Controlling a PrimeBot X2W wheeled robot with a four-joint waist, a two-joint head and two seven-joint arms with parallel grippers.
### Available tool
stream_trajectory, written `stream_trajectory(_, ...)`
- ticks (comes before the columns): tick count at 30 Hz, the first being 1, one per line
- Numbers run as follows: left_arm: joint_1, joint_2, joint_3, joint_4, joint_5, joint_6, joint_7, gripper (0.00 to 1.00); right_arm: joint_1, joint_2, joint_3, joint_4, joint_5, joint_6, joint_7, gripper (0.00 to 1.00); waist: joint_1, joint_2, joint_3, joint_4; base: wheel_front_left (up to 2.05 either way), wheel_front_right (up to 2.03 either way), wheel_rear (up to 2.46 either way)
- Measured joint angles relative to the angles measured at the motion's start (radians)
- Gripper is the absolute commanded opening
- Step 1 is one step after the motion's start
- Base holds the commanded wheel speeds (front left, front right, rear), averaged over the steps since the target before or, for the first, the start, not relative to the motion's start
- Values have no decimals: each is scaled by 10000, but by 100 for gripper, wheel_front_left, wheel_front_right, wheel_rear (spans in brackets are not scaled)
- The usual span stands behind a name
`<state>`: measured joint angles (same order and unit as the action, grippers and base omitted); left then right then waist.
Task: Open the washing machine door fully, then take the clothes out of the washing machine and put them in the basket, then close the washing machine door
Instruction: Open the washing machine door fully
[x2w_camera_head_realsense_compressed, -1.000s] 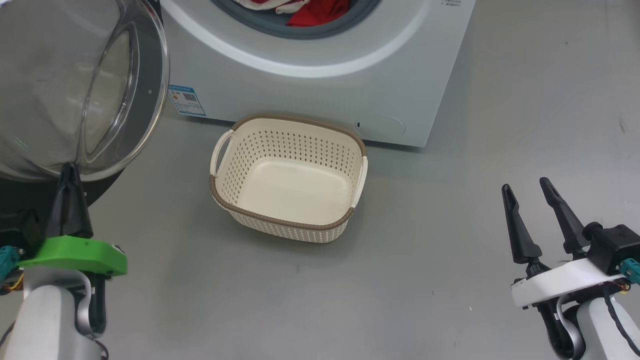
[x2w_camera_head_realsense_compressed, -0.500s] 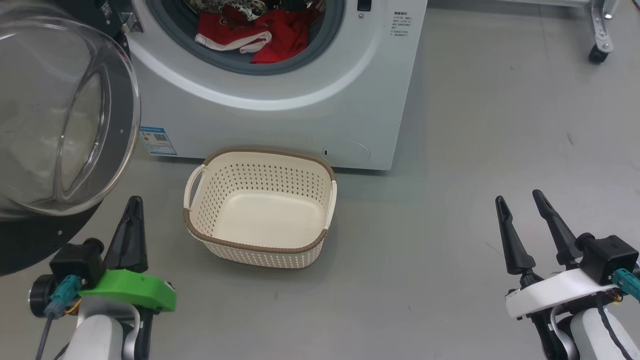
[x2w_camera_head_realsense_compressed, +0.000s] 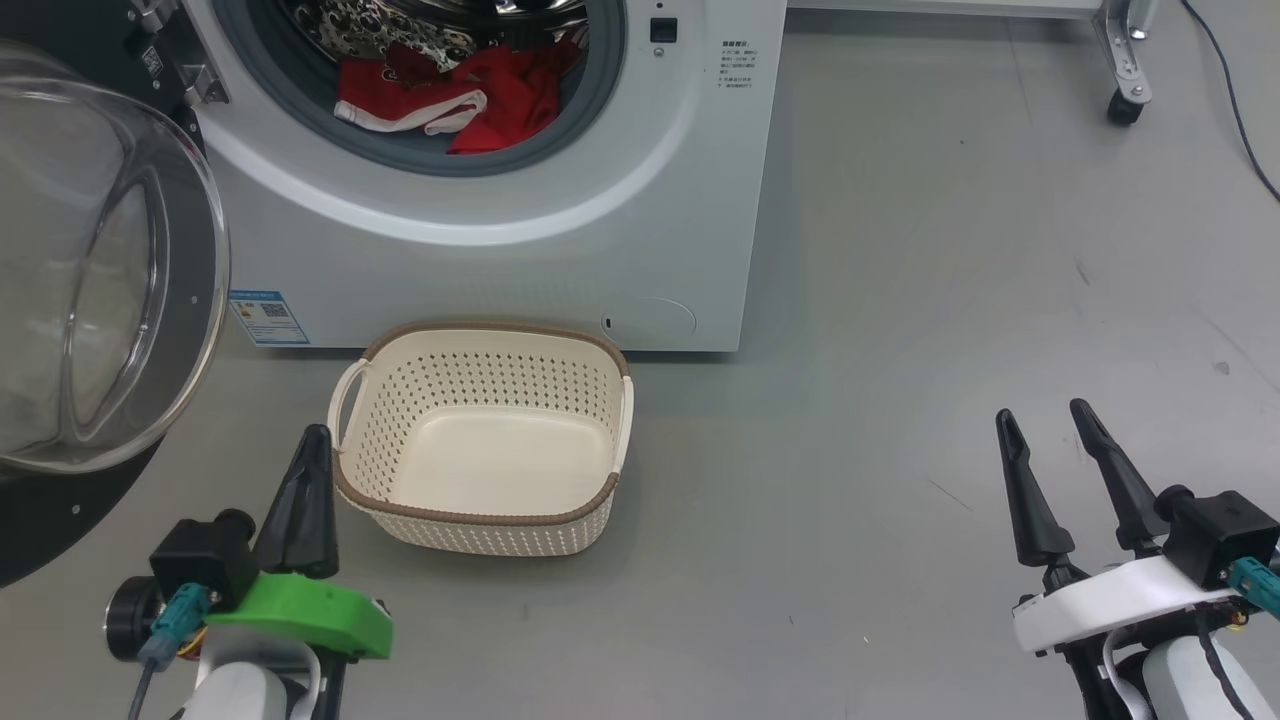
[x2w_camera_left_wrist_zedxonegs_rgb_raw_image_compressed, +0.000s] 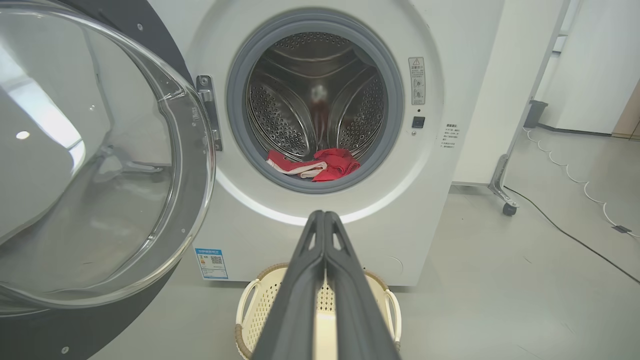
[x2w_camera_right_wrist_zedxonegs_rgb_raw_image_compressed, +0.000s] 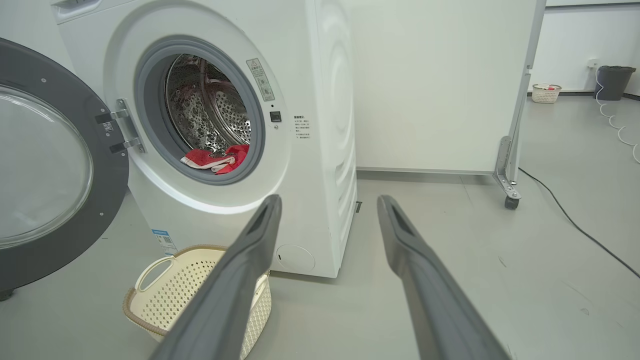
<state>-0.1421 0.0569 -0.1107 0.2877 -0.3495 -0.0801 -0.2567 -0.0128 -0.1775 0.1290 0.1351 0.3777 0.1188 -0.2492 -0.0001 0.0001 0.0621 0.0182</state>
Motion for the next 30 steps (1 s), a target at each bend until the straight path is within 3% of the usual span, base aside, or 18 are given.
stream_trajectory(1, 12, -10, -88, 0, -23, -54, 0, 0, 31, 17, -42, -17, 0, -59, 0, 100, 0, 0, -1, -21, 0, 0, 0)
stream_trajectory(2, 38, -35, -150, -4, -29, -56, 0, 24, 46, 25, -77, -38, 0, -73, 0, 100, 0, 0, 2, -33, 0, 0, 0)
stream_trajectory(4, 125, -61, -188, -61, -38, -67, 0, 100, 47, 36, -115, -84, 0, -73, 0, 100, 0, 0, 12, -54, 0, 0, 0)
stream_trajectory(30, 386, -65, -309, -449, -8, -148, 0, 100, 61, 215, -454, -309, -31, -84, -4, 100, 0, 0, 144, -228, 0, 0, 0)
